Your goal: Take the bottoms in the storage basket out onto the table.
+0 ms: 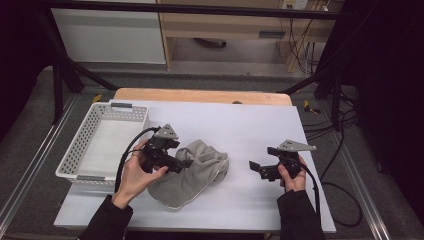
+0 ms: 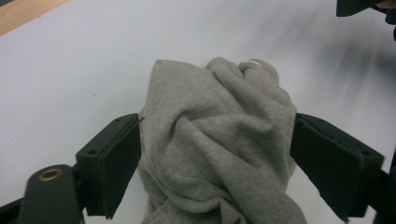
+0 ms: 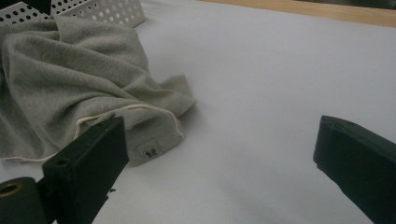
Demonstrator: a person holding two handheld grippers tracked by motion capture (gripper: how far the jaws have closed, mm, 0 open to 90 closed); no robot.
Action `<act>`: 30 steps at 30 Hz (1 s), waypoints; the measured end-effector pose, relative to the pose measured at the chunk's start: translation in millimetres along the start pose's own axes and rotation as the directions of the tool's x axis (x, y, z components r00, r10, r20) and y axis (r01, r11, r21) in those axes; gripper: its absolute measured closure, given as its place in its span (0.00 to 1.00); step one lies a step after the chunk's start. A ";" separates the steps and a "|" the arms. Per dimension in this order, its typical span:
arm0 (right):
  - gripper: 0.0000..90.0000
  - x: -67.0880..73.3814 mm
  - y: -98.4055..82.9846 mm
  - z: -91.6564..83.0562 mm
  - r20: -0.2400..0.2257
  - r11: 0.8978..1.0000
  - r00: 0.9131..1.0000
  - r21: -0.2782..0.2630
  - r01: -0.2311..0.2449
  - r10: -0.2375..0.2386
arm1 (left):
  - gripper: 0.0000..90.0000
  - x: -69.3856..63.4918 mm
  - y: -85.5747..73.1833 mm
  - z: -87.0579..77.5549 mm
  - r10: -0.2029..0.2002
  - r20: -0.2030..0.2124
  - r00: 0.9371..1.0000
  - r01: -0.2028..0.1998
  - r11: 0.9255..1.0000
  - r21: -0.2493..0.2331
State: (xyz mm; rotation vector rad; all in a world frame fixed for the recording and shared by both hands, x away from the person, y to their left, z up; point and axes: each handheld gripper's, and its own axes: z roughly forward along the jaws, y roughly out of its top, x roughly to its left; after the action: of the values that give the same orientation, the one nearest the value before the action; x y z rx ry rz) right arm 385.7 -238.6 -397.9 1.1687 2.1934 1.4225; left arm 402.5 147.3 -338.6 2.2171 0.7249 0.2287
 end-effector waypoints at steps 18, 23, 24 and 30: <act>0.04 0.1 0.2 -0.5 0.001 1.000 1.000 -0.001 0.000 0.000 | 0.07 0.8 -9.3 -15.8 0.044 -0.053 0.998 -0.045 0.999 -0.018; 0.04 0.0 0.2 -0.5 0.002 1.000 1.000 0.000 0.000 0.000 | 0.07 3.2 -13.7 -23.9 0.037 -0.063 0.997 -0.039 0.999 -0.032; 0.04 0.0 0.2 -0.6 0.001 1.000 1.000 0.000 0.000 0.000 | 0.07 3.5 -15.1 -25.2 0.042 -0.068 0.997 -0.044 0.999 -0.032; 0.04 0.1 0.2 -0.4 0.002 1.000 1.000 -0.001 0.000 0.000 | 0.07 7.5 -22.6 -31.8 0.029 -0.072 0.997 -0.032 0.999 -0.038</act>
State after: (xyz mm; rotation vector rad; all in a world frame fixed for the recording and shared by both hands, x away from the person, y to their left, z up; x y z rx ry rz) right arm 385.5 -238.7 -397.5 1.1699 2.1905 1.4215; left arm 387.0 183.6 -333.8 2.1930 0.7191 0.3362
